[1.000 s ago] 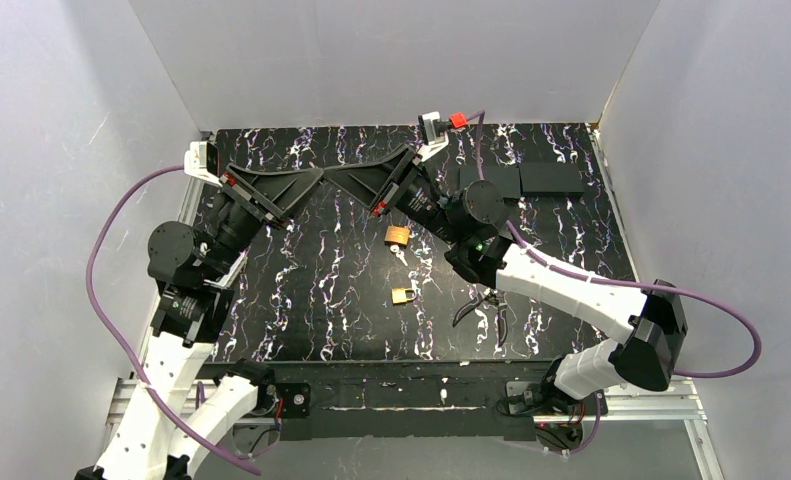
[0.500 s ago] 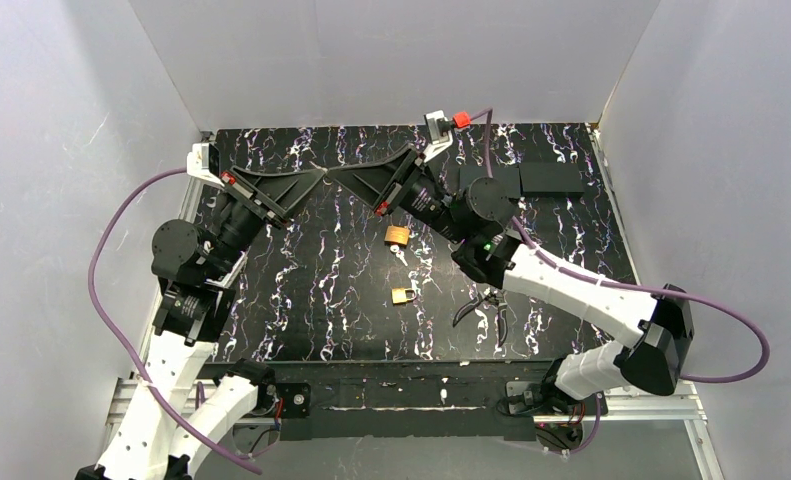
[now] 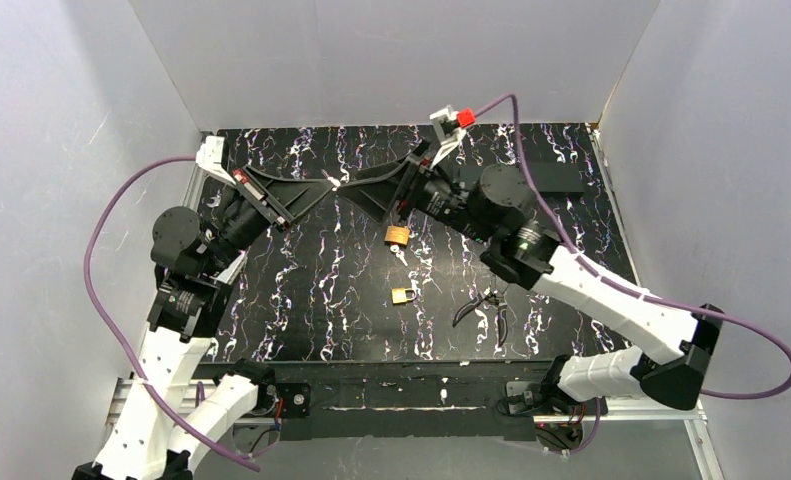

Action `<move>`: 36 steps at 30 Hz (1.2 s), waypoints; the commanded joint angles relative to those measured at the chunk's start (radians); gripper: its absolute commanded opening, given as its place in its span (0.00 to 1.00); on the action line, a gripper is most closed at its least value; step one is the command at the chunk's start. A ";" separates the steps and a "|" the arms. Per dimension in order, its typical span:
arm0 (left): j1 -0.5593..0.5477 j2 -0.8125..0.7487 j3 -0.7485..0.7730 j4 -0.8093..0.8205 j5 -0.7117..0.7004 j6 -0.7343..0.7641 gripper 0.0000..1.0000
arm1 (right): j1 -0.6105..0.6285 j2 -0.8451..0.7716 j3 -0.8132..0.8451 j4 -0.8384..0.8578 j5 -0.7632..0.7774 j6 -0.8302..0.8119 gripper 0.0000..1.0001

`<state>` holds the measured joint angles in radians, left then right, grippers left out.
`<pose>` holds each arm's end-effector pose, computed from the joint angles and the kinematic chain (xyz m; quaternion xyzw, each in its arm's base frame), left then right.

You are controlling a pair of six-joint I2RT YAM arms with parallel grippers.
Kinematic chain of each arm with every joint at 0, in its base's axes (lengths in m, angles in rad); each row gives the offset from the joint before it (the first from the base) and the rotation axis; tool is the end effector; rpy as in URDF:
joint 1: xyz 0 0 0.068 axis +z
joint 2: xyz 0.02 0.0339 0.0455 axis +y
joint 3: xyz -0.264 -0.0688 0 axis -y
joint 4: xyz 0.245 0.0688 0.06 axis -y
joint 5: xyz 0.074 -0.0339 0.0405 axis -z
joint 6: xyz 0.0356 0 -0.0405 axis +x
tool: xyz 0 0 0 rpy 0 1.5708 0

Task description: Unlock with the key

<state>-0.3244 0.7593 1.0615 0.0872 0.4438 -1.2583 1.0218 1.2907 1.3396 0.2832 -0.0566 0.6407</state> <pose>0.1304 -0.0600 0.4657 -0.0813 0.5674 -0.6624 0.4823 0.1508 0.2504 0.4748 -0.1325 0.5654 0.6124 0.5364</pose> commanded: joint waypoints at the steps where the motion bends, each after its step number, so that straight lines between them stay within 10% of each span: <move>1: -0.002 0.037 0.130 -0.187 0.137 0.197 0.00 | -0.024 -0.082 0.106 -0.159 -0.017 -0.144 0.81; 13: -0.001 0.169 0.242 -0.270 0.455 0.343 0.00 | -0.142 -0.001 0.376 -0.511 -0.407 -0.160 0.78; 36: -0.002 0.207 0.291 -0.296 0.557 0.364 0.00 | -0.181 0.085 0.338 -0.431 -0.583 0.019 0.49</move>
<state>-0.3244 0.9741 1.3270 -0.2153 0.9665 -0.9115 0.8444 1.3666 1.6669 -0.2111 -0.5964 0.6338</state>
